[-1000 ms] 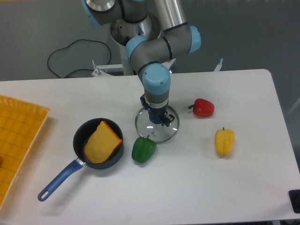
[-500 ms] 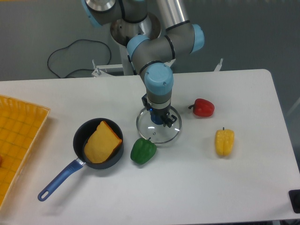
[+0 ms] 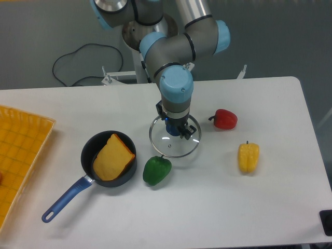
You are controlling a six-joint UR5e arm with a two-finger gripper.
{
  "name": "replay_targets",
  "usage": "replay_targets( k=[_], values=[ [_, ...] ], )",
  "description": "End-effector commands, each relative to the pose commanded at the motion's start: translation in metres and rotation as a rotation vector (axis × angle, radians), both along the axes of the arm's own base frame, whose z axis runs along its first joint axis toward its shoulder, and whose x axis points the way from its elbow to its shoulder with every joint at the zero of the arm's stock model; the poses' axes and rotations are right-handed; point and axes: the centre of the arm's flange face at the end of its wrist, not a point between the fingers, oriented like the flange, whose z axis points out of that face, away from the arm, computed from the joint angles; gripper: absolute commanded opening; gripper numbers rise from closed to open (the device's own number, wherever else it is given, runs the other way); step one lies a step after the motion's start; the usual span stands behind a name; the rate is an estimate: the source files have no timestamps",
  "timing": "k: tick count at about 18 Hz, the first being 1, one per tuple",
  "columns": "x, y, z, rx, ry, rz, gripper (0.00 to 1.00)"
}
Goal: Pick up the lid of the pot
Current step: 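Lift the glass lid by its knob and tilt it up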
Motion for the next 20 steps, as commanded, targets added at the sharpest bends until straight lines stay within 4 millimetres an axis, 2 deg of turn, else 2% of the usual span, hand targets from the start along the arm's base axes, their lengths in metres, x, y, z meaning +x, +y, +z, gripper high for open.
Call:
replay_targets(
  k=[9, 14, 20],
  values=[
    [0.0, 0.006, 0.024, 0.013, -0.007, -0.006, 0.46],
    [-0.003, 0.018, 0.054, 0.03, 0.015, -0.031, 0.44],
    [-0.006, 0.019, 0.062, 0.042, 0.02, -0.051, 0.44]
  ],
)
